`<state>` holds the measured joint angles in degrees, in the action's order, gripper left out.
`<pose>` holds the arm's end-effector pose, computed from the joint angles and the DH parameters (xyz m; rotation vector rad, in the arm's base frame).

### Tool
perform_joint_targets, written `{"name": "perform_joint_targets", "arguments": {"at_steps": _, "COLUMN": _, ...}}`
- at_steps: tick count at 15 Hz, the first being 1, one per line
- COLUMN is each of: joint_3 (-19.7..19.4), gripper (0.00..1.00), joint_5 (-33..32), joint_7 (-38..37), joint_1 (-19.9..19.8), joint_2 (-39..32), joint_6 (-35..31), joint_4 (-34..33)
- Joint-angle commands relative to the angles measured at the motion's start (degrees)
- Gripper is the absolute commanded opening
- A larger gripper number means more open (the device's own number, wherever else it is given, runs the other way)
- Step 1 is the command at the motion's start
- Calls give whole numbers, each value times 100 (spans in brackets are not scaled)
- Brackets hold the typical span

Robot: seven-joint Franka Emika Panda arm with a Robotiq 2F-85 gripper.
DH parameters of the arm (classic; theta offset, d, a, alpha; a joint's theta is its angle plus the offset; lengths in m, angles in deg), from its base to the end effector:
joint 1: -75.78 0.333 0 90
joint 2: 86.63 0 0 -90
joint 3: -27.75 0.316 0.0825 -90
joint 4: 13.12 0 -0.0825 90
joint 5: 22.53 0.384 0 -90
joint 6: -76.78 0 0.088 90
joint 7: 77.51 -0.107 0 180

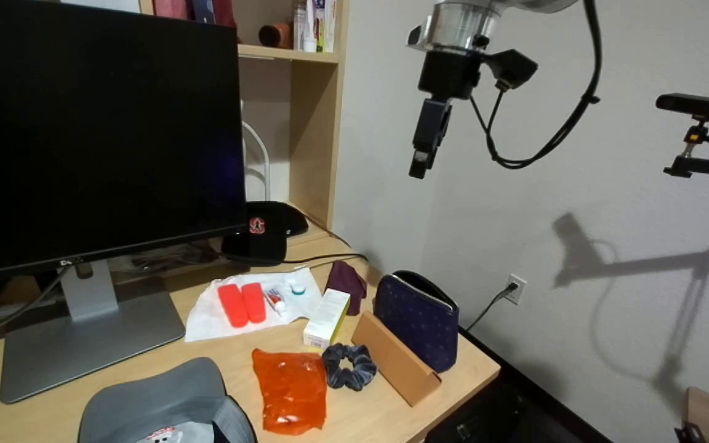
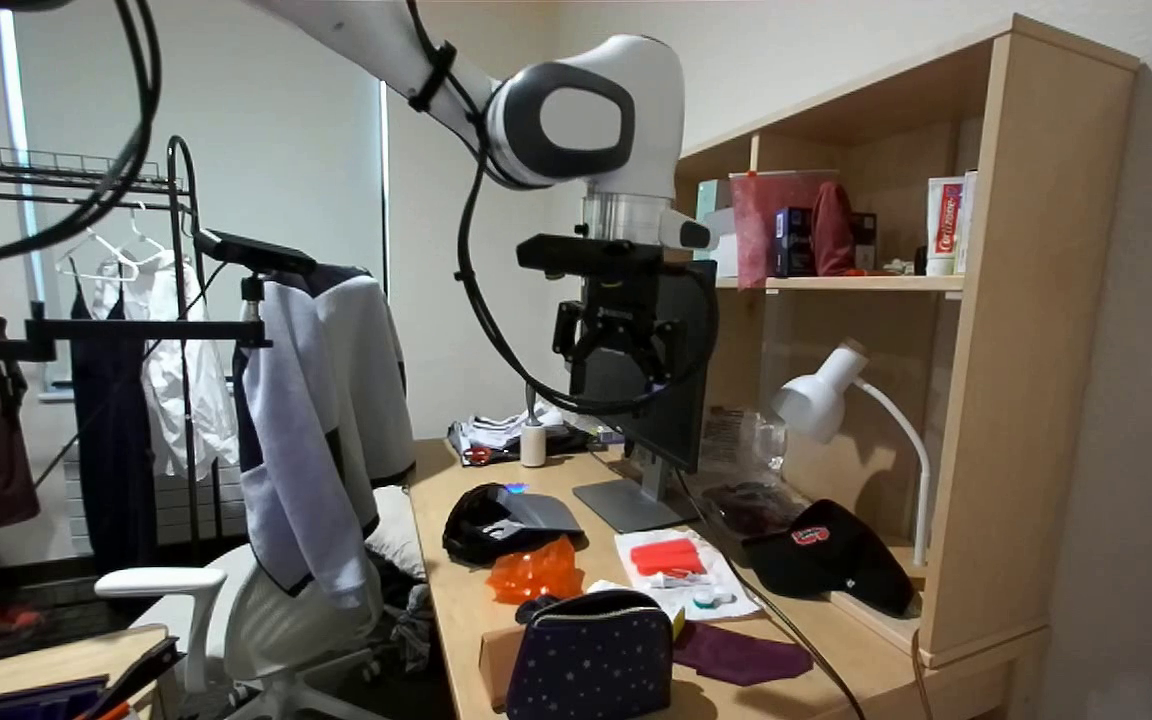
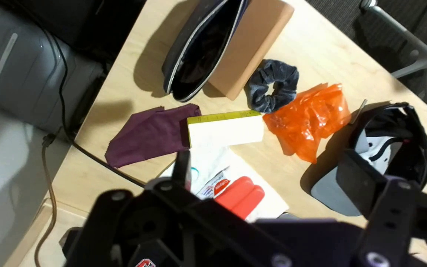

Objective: Put the white object in the blue purse

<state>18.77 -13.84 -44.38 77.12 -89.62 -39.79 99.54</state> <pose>0.5669 -0.0664 0.4477 -2.9721 -0.5691 -0.0916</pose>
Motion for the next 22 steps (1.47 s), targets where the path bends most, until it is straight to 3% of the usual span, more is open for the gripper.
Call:
{"name": "perform_joint_targets", "arguments": {"at_steps": 1, "joint_3": 295, "gripper": 100, "joint_5": 8, "joint_7": 12, "joint_1": -263, "joint_2": -499, "joint_6": -26, "joint_4": -602}}
{"name": "perform_joint_targets", "arguments": {"at_steps": 2, "joint_3": 345, "gripper": 100, "joint_5": -25, "joint_7": -29, "joint_1": -293, "joint_2": -409, "joint_6": -27, "joint_4": -370}}
{"name": "perform_joint_targets", "arguments": {"at_steps": 9, "joint_3": 404, "gripper": 100, "joint_5": -28, "joint_7": -31, "joint_1": -349, "joint_2": -533, "joint_6": -25, "joint_4": -597}}
{"name": "perform_joint_targets", "arguments": {"at_steps": 12, "joint_3": 476, "gripper": 100, "joint_5": 194, "joint_7": -78, "joint_1": -466, "joint_2": -1159, "joint_6": 403, "joint_4": -1387}}
{"name": "perform_joint_targets", "arguments": {"at_steps": 17, "joint_3": 583, "gripper": 100, "joint_5": 80, "joint_7": -1277, "joint_1": -600, "joint_2": -2670, "joint_6": 936, "joint_4": -3115}}
{"name": "perform_joint_targets", "arguments": {"at_steps": 22, "joint_3": 769, "gripper": 100, "joint_5": 117, "joint_7": -1975, "joint_1": -738, "joint_2": -4015, "joint_6": 1437, "joint_4": -4649}}
